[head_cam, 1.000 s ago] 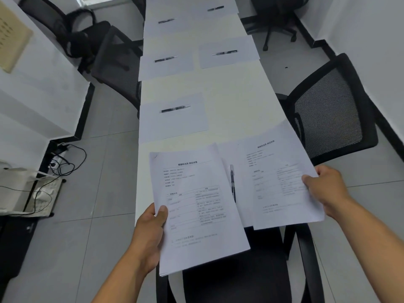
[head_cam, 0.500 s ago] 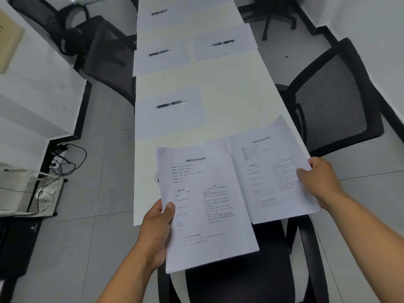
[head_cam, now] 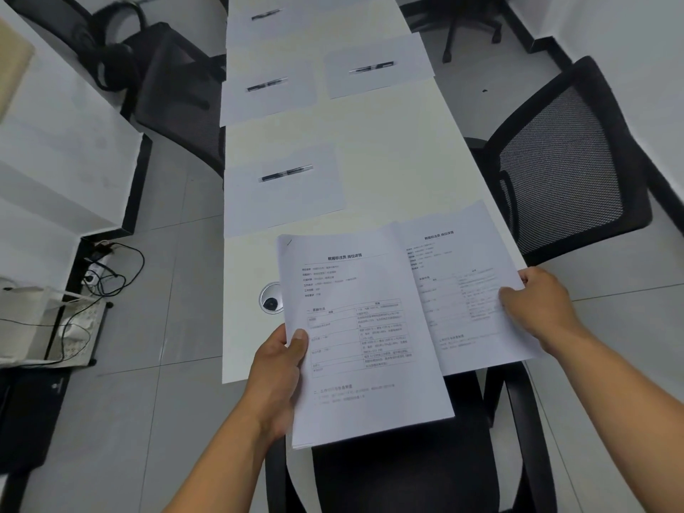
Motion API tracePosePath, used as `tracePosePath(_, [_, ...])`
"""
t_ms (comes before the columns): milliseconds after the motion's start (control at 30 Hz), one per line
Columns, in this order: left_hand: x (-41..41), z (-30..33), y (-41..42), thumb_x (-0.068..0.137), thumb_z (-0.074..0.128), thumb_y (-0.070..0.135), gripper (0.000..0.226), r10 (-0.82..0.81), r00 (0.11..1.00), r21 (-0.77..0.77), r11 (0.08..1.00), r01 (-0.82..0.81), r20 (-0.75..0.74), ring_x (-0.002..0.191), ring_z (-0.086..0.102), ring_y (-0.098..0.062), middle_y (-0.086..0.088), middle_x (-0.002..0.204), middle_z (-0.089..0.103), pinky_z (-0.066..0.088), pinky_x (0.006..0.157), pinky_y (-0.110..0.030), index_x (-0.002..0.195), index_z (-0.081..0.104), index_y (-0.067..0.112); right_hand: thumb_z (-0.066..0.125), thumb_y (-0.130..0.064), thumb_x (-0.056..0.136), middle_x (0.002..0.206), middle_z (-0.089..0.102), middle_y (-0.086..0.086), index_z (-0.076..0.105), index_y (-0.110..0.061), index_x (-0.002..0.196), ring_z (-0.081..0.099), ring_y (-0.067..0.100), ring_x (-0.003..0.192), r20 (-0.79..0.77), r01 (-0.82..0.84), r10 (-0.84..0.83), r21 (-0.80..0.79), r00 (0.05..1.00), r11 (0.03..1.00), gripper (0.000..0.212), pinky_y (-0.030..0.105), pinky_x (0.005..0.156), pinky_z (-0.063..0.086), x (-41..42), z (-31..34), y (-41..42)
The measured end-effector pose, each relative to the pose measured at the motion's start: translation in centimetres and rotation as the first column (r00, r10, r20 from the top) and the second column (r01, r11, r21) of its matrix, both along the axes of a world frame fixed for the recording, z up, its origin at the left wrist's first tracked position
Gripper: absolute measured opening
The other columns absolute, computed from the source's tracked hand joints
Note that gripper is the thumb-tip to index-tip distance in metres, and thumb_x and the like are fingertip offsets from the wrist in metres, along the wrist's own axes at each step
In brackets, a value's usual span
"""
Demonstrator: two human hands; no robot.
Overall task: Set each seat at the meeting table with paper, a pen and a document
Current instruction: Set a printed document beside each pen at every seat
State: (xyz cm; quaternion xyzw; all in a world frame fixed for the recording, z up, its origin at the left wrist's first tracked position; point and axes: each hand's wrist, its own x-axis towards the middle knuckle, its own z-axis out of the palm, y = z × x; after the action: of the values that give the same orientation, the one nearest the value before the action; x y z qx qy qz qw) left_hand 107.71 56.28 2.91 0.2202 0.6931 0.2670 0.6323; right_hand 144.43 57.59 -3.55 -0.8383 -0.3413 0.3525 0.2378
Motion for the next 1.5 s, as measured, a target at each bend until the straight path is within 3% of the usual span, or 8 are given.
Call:
tracePosePath(467, [-0.3, 0.6, -0.7, 0.118, 0.045, 0.029, 0.03, 0.024, 0.999, 0.013, 1.0, -0.024, -0.031, 0.104, 0.082, -0.031, -0.004, 0.12, 0.083, 0.067, 0.085, -0.051, 0.137, 0.068, 0.026, 0.065, -0.022, 0.099, 0.145, 0.048, 0.018, 0.054, -0.005, 0.148, 0.04, 0.039, 0.135, 0.299, -0.218, 0.25, -0.138, 0.921, 0.966, 0.053, 0.049, 0.106, 0.044, -1.9, 0.2, -1.3])
tracePosePath(567, [-0.3, 1.1, -0.8, 0.118, 0.045, 0.029, 0.03, 0.031, 0.999, 0.016, 0.999, -0.031, -0.035, 0.102, 0.083, -0.031, -0.004, 0.12, 0.083, 0.068, 0.08, -0.048, 0.136, 0.068, 0.026, 0.062, -0.023, 0.103, 0.147, 0.052, 0.014, 0.058, -0.007, 0.146, 0.045, 0.033, 0.137, 0.205, -0.237, 0.239, -0.038, 0.949, 0.971, 0.046, 0.04, 0.109, 0.041, -3.8, 0.6, -1.4])
tracePosePath(733, [-0.1, 2.4, -1.2, 0.118, 0.045, 0.026, 0.029, 0.05, 0.999, 0.048, 0.998, -0.049, -0.022, 0.103, 0.082, -0.03, -0.004, 0.12, 0.083, 0.067, 0.084, -0.048, 0.135, 0.069, 0.023, 0.055, -0.041, 0.109, 0.102, 0.074, 0.003, 0.073, -0.013, 0.101, 0.07, 0.026, 0.096, -0.153, -0.172, 0.188, 0.113, 0.97, 0.979, 0.035, 0.029, 0.074, 0.049, -7.5, 3.4, -1.3])
tracePosePath(933, [-0.7, 4.2, -2.3, 0.118, 0.045, 0.027, 0.03, 0.062, 0.998, 0.076, 0.995, -0.062, -0.003, 0.103, 0.082, -0.03, -0.004, 0.12, 0.083, 0.068, 0.081, -0.048, 0.136, 0.068, 0.023, 0.06, -0.05, 0.104, 0.099, 0.082, 0.006, 0.071, -0.008, 0.106, 0.076, 0.022, 0.085, -0.55, -0.162, 0.177, 0.076, 0.816, 0.984, 0.044, 0.044, 0.088, 0.062, -11.0, 6.8, -2.4])
tracePosePath(1033, [-1.2, 5.7, -3.0, 0.119, 0.045, 0.026, 0.03, 0.057, 0.998, 0.115, 0.992, -0.057, 0.008, 0.106, 0.082, -0.03, -0.004, 0.121, 0.083, 0.066, 0.087, -0.05, 0.136, 0.069, 0.023, 0.069, -0.045, 0.097, 0.111, 0.079, 0.016, 0.066, 0.003, 0.108, 0.079, 0.03, 0.1, -0.601, -0.185, 0.195, 0.078, 0.775, 0.98, 0.049, 0.059, 0.103, 0.058, -12.7, 8.3, -3.3])
tracePosePath(1167, [-2.2, 7.8, -3.7, 0.119, 0.045, 0.024, 0.03, 0.056, 0.998, 0.187, 0.981, -0.059, 0.022, 0.109, 0.081, -0.031, -0.006, 0.123, 0.082, 0.064, 0.094, -0.052, 0.136, 0.069, 0.021, 0.064, -0.02, 0.107, 0.108, 0.084, -0.004, 0.075, -0.015, 0.116, 0.082, 0.02, 0.098, -0.621, -0.151, 0.22, 0.162, 0.752, 0.975, 0.015, 0.047, 0.097, 0.063, -14.8, 10.8, -4.0])
tracePosePath(1367, [-6.1, 11.8, -5.5, 0.118, 0.045, 0.021, 0.029, 0.057, 0.997, 0.328, 0.942, -0.068, 0.044, 0.109, 0.081, -0.03, -0.008, 0.12, 0.083, 0.064, 0.096, -0.049, 0.132, 0.069, 0.016, 0.065, -0.051, 0.088, 0.122, 0.07, 0.019, 0.056, -0.004, 0.117, 0.067, 0.048, 0.113, -0.452, -0.178, 0.296, 0.285, 0.842, 0.942, 0.056, 0.07, 0.099, 0.055, -19.0, 15.5, -5.4])
tracePosePath(1500, [-9.7, 13.9, -7.3, 0.118, 0.046, 0.023, 0.029, 0.056, 0.997, 0.379, 0.922, -0.074, 0.06, 0.109, 0.081, -0.033, -0.01, 0.119, 0.083, 0.063, 0.098, -0.053, 0.131, 0.07, 0.014, 0.063, -0.038, 0.102, 0.108, 0.078, 0.007, 0.061, -0.006, 0.114, 0.077, 0.035, 0.101, -0.427, -0.182, 0.313, 0.32, 0.848, 0.93, 0.035, 0.063, 0.095, 0.061, -23.1, 18.9, -7.2])
